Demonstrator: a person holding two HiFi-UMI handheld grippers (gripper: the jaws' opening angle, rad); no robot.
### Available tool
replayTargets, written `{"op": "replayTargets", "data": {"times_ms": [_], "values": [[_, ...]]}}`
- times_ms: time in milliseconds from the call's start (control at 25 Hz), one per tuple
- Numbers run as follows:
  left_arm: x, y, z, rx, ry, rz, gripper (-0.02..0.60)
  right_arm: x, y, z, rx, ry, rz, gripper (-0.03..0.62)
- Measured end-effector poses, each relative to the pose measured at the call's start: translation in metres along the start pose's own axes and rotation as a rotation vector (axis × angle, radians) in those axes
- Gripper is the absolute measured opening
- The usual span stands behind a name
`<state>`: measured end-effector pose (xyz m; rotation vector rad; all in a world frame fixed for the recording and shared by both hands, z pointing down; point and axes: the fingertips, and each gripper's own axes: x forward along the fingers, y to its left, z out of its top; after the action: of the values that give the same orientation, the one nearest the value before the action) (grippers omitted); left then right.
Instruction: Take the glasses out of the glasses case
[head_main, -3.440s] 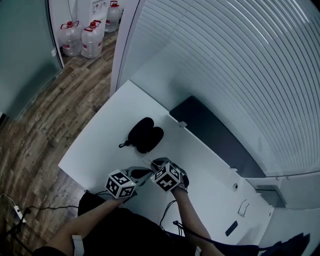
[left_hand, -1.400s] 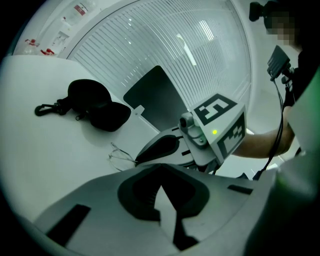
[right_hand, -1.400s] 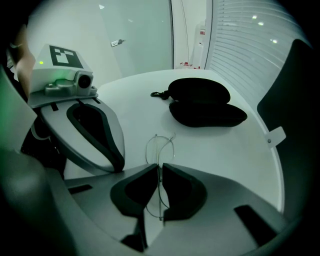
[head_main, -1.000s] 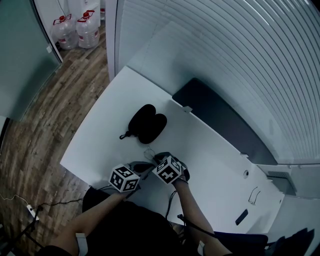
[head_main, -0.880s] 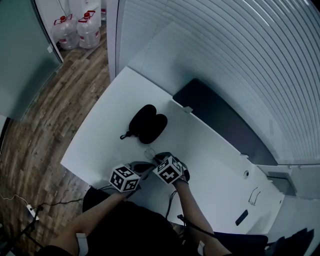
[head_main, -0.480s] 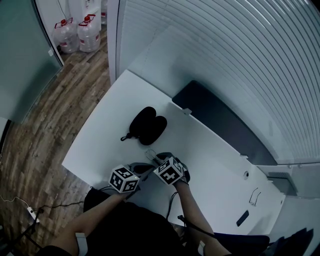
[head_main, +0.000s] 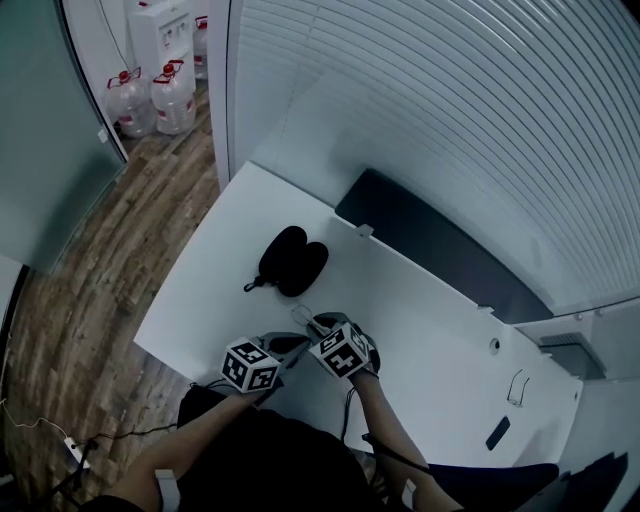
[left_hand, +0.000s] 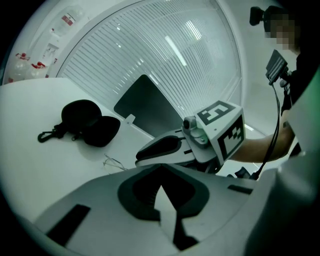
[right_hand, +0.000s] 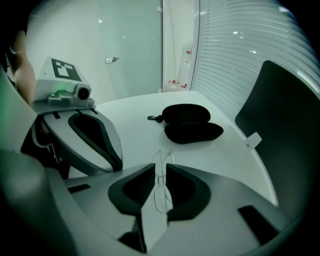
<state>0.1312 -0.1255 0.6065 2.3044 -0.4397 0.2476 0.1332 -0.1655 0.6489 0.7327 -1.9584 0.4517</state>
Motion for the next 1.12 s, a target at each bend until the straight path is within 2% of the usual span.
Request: {"op": "replayTargets", "data": {"times_ms": [160,440,800,1000,1120], "values": [[-0.009,-0.006,0.007,0.023,-0.019,0.004,0.007,-0.014,0.003,0.009,0.106,-0.109,-0.032,0.072],[-0.025,-0.018,0.011,0.051,-0.039,0.016,0.008,-0.037,0.017,0.019,0.18,-0.238,-0.07,0.043],[-0.054,-0.034,0.015,0.06,-0.086,0.048,0.007,-0.063,0.04,0.023,0.357,-0.429,-0.043,0.025],[-0.066,-0.053,0.001,0.068,-0.105,0.043,0.006,-0.078,0.067,0.022,0.471,-0.531,0.002,0.025],[-0.071,-0.067,-0.014,0.083,-0.106,0.041,0.007,-0.083,0.084,0.014,0.499,-0.564,-0.003,0.025]]}}
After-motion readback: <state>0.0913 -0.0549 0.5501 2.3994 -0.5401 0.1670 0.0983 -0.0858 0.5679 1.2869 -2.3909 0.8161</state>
